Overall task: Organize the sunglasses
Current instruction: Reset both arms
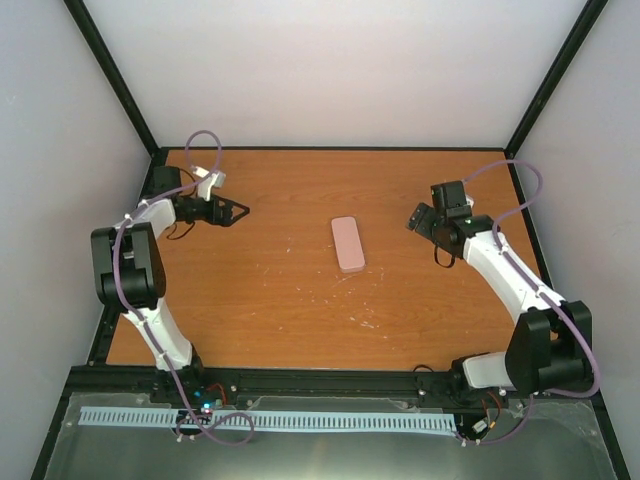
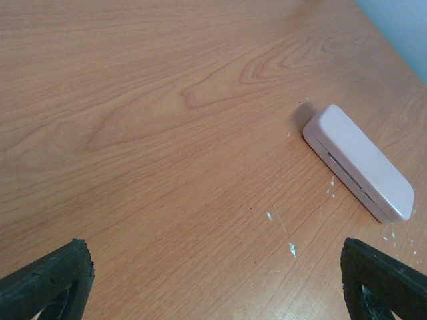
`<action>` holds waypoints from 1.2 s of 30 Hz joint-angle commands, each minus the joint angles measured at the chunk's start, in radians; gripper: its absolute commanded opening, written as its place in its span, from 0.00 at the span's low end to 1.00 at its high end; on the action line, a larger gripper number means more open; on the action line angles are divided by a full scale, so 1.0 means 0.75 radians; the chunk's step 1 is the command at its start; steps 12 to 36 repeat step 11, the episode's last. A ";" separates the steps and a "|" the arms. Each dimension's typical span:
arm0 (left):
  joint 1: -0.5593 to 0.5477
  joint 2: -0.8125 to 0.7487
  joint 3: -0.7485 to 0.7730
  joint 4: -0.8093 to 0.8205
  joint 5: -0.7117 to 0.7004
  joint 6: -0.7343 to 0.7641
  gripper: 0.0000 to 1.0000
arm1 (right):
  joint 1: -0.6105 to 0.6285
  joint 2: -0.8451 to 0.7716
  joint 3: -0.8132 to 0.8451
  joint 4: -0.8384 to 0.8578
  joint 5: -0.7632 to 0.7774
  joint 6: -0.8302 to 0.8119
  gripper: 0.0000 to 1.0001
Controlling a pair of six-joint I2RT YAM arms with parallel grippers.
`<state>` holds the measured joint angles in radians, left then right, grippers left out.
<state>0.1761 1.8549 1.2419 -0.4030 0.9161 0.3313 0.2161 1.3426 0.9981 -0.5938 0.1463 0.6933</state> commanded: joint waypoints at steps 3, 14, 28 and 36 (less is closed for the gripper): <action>-0.025 -0.139 -0.064 0.194 -0.114 0.004 1.00 | -0.015 0.092 0.092 -0.066 0.048 -0.001 1.00; -0.054 -0.246 -0.231 0.279 -0.230 0.023 1.00 | -0.014 0.195 0.127 -0.019 -0.003 0.007 1.00; -0.054 -0.246 -0.231 0.279 -0.230 0.023 1.00 | -0.014 0.195 0.127 -0.019 -0.003 0.007 1.00; -0.054 -0.246 -0.231 0.279 -0.230 0.023 1.00 | -0.014 0.195 0.127 -0.019 -0.003 0.007 1.00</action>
